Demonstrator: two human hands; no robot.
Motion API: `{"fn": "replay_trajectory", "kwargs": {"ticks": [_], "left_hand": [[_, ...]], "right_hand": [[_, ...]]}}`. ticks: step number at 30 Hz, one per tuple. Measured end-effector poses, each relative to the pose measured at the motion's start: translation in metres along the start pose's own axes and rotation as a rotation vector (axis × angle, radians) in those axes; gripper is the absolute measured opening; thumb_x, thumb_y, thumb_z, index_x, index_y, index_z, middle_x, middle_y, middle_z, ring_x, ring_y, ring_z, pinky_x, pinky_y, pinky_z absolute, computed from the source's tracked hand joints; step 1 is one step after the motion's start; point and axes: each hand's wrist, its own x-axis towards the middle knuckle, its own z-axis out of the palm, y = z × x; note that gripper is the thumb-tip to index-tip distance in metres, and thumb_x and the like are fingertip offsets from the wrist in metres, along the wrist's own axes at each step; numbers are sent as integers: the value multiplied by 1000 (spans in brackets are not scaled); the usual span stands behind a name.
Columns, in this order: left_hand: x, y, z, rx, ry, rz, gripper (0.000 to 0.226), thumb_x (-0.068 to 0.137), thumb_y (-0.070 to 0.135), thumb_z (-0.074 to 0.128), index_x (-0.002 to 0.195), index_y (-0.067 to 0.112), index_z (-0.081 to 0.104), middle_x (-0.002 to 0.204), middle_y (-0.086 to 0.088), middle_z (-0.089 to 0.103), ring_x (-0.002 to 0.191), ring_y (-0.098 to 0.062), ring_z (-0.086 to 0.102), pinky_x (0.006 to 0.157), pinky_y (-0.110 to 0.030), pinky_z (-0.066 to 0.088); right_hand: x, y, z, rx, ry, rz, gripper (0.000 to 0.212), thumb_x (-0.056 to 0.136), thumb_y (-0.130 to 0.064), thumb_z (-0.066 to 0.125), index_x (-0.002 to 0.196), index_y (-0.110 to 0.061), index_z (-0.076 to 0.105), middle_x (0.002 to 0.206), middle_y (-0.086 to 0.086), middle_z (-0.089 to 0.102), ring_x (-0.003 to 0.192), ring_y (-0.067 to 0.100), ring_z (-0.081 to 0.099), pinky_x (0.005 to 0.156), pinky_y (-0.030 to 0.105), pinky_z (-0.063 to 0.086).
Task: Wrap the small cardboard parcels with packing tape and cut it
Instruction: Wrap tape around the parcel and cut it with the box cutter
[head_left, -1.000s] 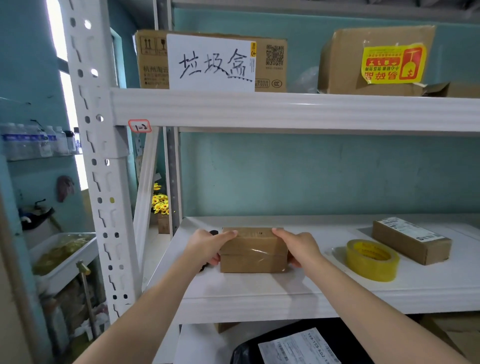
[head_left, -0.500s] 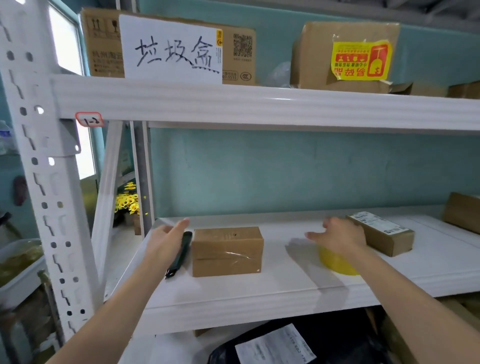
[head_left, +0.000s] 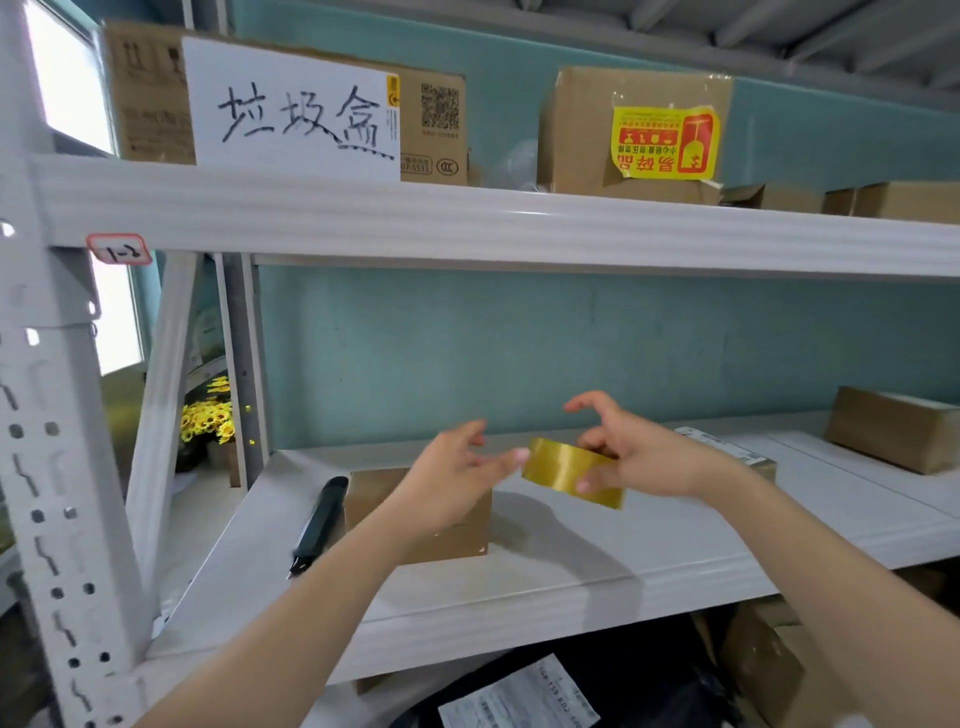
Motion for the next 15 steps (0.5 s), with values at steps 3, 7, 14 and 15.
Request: {"fn": "replay_trajectory", "kwargs": {"ticks": [3,7,14,15], "left_hand": [[9,3,9,-80,48,15,22,86,22,67,78,1,65,71,-3,53,63,-10,46,65,-26,42],[14,-5,-7,-203,147,-147,15,81,9,70,87,-4,69,72,-10,62,68,-19,58,72,-32,56],[7,7,-53,-512,326,-177,13,86,1,62,73,1,62,75,-13,72,71,-20,72,73,-31,60],[7,9,-64,-550,342,-183,11,85,0,62,74,-1,60,76,-16,72,72,-24,72,74,-34,60]], "right_hand": [[5,-19,11,16,-7,-68,61,76,-2,72,118,-21,33,75,-1,60,73,19,52,68,35,43],[8,-22,12,15,46,-93,57,76,-2,72,116,-24,39,67,-17,62,72,9,55,72,28,45],[8,-31,7,2,72,-183,38,71,3,75,100,-15,61,87,1,65,79,7,57,79,28,46],[6,-31,5,-5,78,-202,32,67,0,79,93,-13,65,85,5,64,80,10,57,79,33,45]]}}
